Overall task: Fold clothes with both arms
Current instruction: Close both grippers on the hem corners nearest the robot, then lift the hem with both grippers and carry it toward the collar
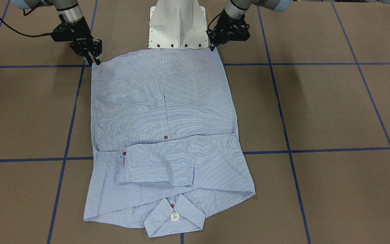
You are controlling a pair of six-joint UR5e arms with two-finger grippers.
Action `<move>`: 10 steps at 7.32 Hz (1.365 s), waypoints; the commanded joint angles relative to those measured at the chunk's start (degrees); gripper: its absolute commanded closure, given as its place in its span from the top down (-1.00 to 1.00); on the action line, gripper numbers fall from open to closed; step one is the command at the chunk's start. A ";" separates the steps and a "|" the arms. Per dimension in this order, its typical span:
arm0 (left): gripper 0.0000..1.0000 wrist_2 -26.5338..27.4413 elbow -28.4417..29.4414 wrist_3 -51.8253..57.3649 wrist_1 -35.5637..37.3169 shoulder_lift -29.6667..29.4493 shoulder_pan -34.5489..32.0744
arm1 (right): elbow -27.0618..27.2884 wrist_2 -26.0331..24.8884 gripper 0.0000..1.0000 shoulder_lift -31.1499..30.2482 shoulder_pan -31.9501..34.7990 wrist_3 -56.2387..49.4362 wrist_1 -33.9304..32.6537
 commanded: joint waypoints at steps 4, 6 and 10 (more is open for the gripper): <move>-1.00 0.00 -1.20 0.09 0.09 0.15 -0.01 | 0.31 0.10 -1.00 0.07 0.01 -0.17 -0.01; -1.00 -0.96 -6.00 1.05 2.35 0.67 -0.80 | 8.18 2.54 -1.00 -1.85 2.11 -0.61 -1.66; -1.00 -16.23 -24.99 7.03 17.21 0.68 -7.74 | 33.82 22.45 -1.00 -0.81 10.01 -0.79 -23.42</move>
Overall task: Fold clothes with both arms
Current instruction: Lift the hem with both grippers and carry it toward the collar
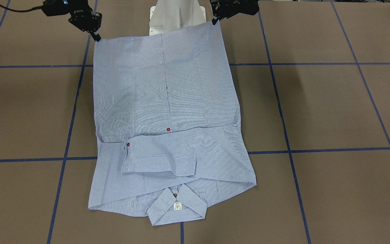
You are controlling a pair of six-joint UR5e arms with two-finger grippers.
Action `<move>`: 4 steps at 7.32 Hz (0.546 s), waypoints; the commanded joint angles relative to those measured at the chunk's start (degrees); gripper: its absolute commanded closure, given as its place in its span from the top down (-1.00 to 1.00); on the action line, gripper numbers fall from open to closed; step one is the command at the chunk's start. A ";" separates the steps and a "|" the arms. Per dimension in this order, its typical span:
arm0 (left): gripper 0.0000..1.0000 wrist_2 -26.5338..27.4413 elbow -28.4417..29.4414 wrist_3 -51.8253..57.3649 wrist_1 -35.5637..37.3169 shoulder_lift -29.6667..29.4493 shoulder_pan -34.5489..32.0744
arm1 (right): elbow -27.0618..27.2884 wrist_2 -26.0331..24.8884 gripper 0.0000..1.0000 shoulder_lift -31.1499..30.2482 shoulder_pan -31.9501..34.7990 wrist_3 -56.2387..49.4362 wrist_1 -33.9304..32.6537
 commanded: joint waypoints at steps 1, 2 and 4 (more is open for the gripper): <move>-1.00 -5.74 -9.35 0.50 7.71 -0.45 -2.01 | 12.06 14.54 -1.00 1.93 8.00 -0.01 -10.90; -1.00 -6.29 -10.52 0.50 11.24 -1.06 -3.58 | 12.10 18.28 -1.00 3.43 12.76 -1.92 -11.28; -1.00 -5.68 -3.81 0.59 11.37 -5.26 -8.31 | 6.43 18.58 -1.00 7.79 19.36 -8.77 -13.74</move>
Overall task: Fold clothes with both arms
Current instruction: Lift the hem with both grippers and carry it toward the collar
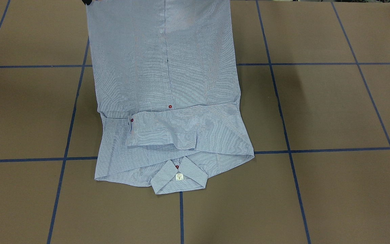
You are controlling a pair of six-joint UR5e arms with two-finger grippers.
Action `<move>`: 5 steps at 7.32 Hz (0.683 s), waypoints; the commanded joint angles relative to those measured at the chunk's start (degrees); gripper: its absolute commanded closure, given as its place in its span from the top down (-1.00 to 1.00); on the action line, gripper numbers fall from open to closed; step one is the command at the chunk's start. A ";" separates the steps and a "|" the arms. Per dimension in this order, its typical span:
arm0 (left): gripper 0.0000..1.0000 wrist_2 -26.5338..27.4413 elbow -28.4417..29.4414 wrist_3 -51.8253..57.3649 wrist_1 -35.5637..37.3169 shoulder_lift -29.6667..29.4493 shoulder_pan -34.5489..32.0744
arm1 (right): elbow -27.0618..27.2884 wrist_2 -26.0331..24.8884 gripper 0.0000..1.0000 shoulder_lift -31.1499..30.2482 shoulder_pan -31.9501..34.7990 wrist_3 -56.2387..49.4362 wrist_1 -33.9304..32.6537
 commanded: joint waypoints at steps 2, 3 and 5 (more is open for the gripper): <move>-1.00 1.72 14.99 0.03 0.64 -10.00 -11.09 | -16.30 1.02 -1.00 16.83 10.61 -6.17 -3.65; -1.00 4.25 17.65 1.86 0.64 -11.16 -13.65 | -20.27 0.93 -1.00 22.38 13.60 -9.57 -6.28; -1.00 4.89 19.52 6.87 0.64 -12.31 -20.77 | -27.92 1.54 -1.00 33.71 21.07 -14.33 -12.35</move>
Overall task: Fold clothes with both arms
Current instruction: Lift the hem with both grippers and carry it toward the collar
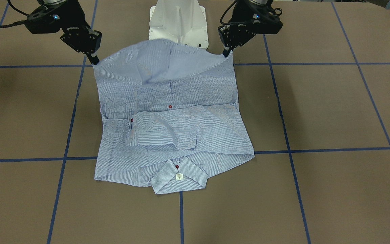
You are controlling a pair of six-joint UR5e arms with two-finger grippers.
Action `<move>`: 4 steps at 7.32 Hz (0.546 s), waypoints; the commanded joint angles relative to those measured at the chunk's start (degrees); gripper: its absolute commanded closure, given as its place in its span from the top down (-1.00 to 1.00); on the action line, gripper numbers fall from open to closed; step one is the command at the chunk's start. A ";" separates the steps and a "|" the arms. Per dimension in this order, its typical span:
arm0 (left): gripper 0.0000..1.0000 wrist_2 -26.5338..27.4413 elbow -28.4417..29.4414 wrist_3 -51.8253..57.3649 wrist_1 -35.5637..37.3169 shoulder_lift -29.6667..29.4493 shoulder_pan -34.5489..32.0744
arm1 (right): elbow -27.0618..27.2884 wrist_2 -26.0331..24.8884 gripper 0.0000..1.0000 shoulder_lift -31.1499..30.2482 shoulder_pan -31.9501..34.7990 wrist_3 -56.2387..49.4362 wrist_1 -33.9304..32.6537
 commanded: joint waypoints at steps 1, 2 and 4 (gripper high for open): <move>-1.00 0.65 4.26 2.71 -0.13 -3.14 -6.08 | -8.06 1.25 -1.00 10.29 6.54 -3.13 -3.92; -1.00 1.08 7.07 2.80 -0.39 -4.73 -7.32 | -9.49 1.61 -1.00 11.10 8.65 -5.05 -3.92; -1.00 1.79 9.81 8.84 -0.65 -5.36 -9.78 | -14.39 1.61 -1.00 13.99 11.48 -7.87 -3.49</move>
